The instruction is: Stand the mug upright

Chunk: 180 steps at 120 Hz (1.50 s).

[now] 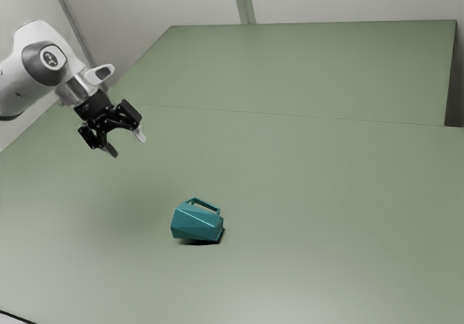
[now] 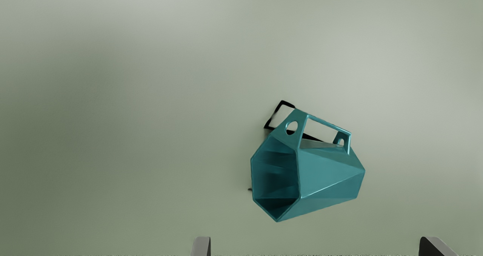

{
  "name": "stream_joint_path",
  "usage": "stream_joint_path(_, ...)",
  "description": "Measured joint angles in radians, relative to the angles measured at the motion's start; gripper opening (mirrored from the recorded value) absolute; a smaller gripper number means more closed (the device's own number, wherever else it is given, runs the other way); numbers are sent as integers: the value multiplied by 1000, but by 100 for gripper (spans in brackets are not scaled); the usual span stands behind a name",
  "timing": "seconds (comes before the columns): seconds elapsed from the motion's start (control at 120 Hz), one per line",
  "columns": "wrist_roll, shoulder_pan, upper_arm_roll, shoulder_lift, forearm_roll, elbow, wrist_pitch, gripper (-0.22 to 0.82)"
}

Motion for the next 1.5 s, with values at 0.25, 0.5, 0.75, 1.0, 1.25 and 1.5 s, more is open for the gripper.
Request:
stream_joint_path(0.25,-13,-2,6,95,-156,-67,17,60)
stream_joint_path(0.5,-19,-17,5,165,-292,-148,21,60)
stream_joint_path(0.75,-23,-27,-3,211,-378,-178,22,60)
stream_joint_path(1.0,-26,-37,-48,257,-461,-176,34,60)
stream_joint_path(1.25,-29,-39,-77,284,-487,-168,56,27)
stream_joint_path(1.5,-42,-38,-116,284,-485,-124,77,-8)
